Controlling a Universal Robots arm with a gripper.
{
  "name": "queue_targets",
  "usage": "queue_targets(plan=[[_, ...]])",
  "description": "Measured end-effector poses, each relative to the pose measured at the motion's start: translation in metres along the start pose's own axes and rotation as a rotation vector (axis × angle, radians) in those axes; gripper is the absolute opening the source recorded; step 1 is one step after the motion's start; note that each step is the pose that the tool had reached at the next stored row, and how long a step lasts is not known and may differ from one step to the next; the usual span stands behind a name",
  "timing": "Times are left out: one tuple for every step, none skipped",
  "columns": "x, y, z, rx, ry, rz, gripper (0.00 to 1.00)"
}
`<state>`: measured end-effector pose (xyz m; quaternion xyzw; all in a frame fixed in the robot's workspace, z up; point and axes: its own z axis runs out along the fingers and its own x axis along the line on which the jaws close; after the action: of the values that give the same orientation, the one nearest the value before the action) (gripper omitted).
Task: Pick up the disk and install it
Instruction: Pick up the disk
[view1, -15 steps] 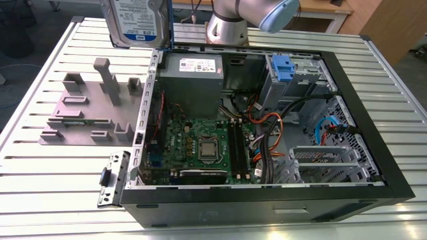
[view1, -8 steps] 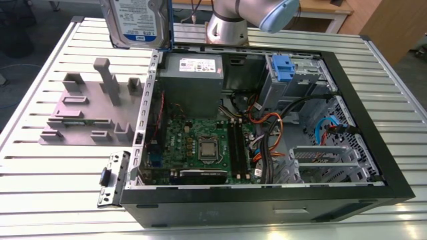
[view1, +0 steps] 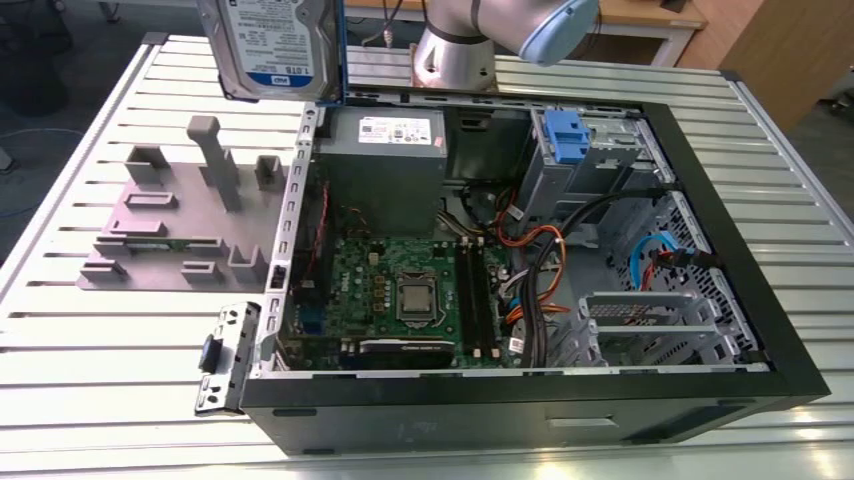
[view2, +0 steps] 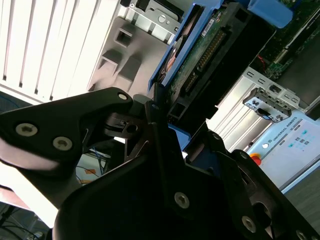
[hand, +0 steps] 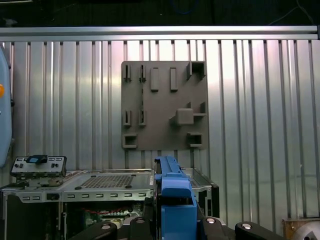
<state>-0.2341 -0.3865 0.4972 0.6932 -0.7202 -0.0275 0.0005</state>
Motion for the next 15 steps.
queue_targets(plan=[[0.0002, 0.0, 0.0, 0.0, 0.0, 0.0, 0.36], [0.0004, 0.0, 0.0, 0.0, 0.0001, 0.0, 0.36], [0.0006, 0.0, 0.0, 0.0, 0.0, 0.0, 0.36], [0.0008, -0.0001, 0.0, 0.0, 0.0, 0.0, 0.36], [0.001, -0.0001, 0.0, 0.0, 0.0, 0.0, 0.36], [0.0012, -0.0001, 0.0, 0.0, 0.0, 0.0, 0.36], [0.0013, -0.0002, 0.0, 0.0, 0.0, 0.0, 0.36], [0.0015, -0.0002, 0.0, 0.0, 0.0, 0.0, 0.36], [0.0018, -0.0002, 0.0001, 0.0, 0.0, 0.0, 0.36], [0.002, -0.0002, 0.0001, 0.0, 0.0, 0.0, 0.36], [0.0023, -0.0003, 0.0001, 0.0, 0.0001, 0.0, 0.36], [0.0026, -0.0003, 0.0001, 0.0, 0.0001, 0.0, 0.36], [0.0029, -0.0004, 0.0001, 0.0, 0.0, 0.0, 0.36], [0.0032, -0.0004, 0.0001, 0.0001, -0.0001, 0.0, 0.36], [0.0035, -0.0004, 0.0001, 0.0001, 0.0, 0.0, 0.36]])
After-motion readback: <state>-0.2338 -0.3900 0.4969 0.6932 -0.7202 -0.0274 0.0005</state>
